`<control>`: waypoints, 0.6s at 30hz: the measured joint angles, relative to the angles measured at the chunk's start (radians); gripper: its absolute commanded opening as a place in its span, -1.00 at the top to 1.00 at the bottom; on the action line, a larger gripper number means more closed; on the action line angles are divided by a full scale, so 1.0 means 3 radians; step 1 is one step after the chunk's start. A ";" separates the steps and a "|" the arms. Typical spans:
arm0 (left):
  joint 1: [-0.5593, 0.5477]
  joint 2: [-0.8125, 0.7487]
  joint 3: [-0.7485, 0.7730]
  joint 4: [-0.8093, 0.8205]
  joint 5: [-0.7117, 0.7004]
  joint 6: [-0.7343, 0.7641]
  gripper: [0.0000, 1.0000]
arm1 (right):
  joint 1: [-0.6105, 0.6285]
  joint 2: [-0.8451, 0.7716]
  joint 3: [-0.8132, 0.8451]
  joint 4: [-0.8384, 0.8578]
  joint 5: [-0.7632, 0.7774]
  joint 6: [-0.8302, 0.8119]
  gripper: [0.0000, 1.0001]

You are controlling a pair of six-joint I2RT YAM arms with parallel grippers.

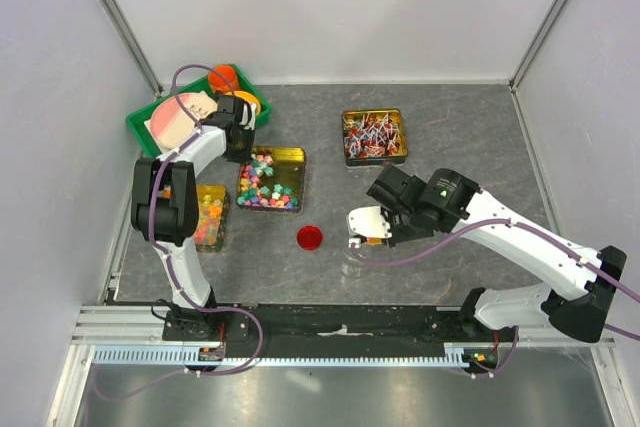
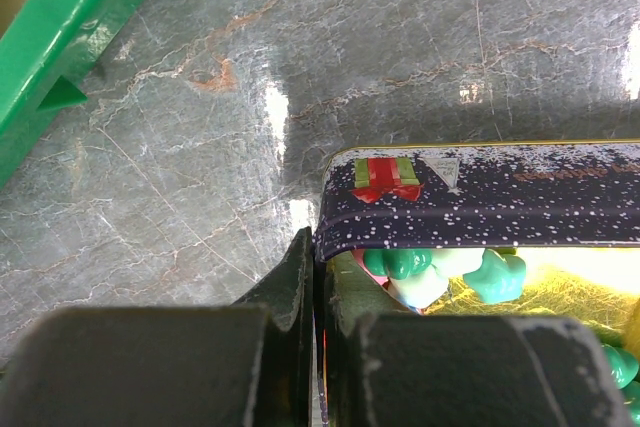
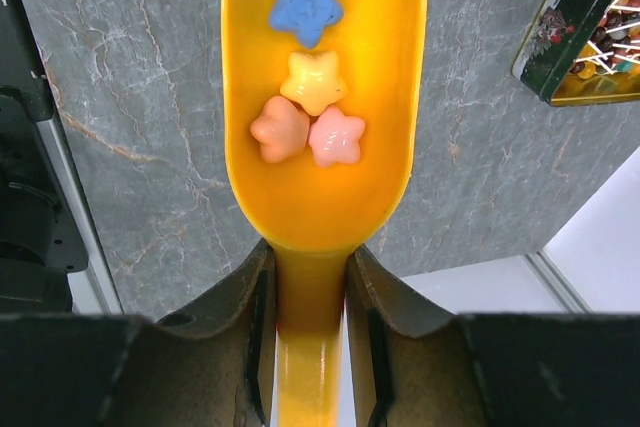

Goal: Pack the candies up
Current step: Place the fake candies in the packing bottle.

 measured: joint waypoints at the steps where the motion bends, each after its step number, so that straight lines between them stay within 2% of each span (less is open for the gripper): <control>1: 0.0000 0.0001 0.0001 0.0000 -0.0001 0.0000 0.97 | 0.0006 0.0000 0.0000 0.0000 0.0004 0.0000 1.00; 18: 0.0001 0.0139 0.0072 -0.0051 -0.0086 0.0000 0.97 | 0.0202 -0.0083 0.0000 0.0000 0.0216 -0.0078 1.00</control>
